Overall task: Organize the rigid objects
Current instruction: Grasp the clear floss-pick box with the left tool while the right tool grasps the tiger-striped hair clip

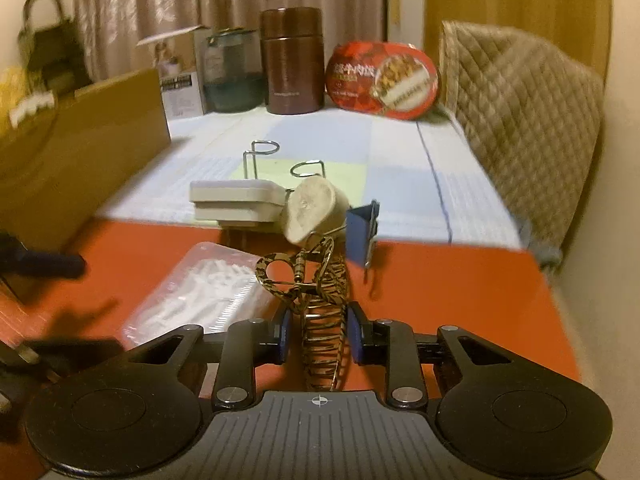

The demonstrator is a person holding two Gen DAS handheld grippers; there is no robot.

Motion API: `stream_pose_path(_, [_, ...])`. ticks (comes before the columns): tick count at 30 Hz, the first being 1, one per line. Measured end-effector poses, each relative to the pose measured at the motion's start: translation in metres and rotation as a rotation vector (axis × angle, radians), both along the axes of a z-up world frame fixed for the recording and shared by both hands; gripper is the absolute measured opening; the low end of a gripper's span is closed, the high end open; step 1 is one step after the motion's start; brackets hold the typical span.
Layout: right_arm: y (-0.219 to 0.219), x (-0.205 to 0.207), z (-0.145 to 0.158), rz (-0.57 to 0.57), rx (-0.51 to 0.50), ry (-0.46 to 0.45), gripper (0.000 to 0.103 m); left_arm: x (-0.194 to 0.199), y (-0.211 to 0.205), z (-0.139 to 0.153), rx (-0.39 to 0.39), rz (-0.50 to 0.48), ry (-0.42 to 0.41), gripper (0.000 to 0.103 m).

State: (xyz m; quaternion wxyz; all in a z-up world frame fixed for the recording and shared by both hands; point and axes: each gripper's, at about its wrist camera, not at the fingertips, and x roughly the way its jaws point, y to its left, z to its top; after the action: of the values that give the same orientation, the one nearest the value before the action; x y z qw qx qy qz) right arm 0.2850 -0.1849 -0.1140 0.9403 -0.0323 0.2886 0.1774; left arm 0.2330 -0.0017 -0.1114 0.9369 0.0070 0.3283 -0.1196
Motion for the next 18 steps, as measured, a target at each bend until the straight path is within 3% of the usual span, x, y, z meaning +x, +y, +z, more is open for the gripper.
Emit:
stream_pose_path(3, [0.0, -0.007, 0.003, 0.041, 0.063, 0.05, 0.025, -0.002, -0.005, 0.0, 0.014, -0.012, -0.004, 0.087])
stream_pose_path(6, [-0.01, -0.008, 0.006, 0.069, 0.239, 0.148, 0.025, -0.005, -0.006, -0.002, 0.035, -0.017, -0.001, 0.087])
stream_pose_path(7, [-0.013, -0.009, 0.009, 0.056, 0.253, 0.153, 0.025, -0.006, -0.006, -0.003, 0.042, -0.016, 0.001, 0.087])
stream_pose_path(11, [-0.022, -0.015, 0.025, -0.063, 0.2, 0.148, 0.025, 0.002, -0.008, -0.004, 0.031, 0.004, 0.025, 0.087])
stream_pose_path(15, [-0.037, -0.025, 0.037, -0.149, 0.21, 0.134, 0.024, 0.018, -0.02, -0.005, 0.018, 0.017, 0.027, 0.087])
stream_pose_path(18, [-0.042, -0.032, 0.042, -0.177, 0.203, 0.119, 0.024, 0.032, -0.03, -0.01, 0.043, 0.044, 0.045, 0.08])
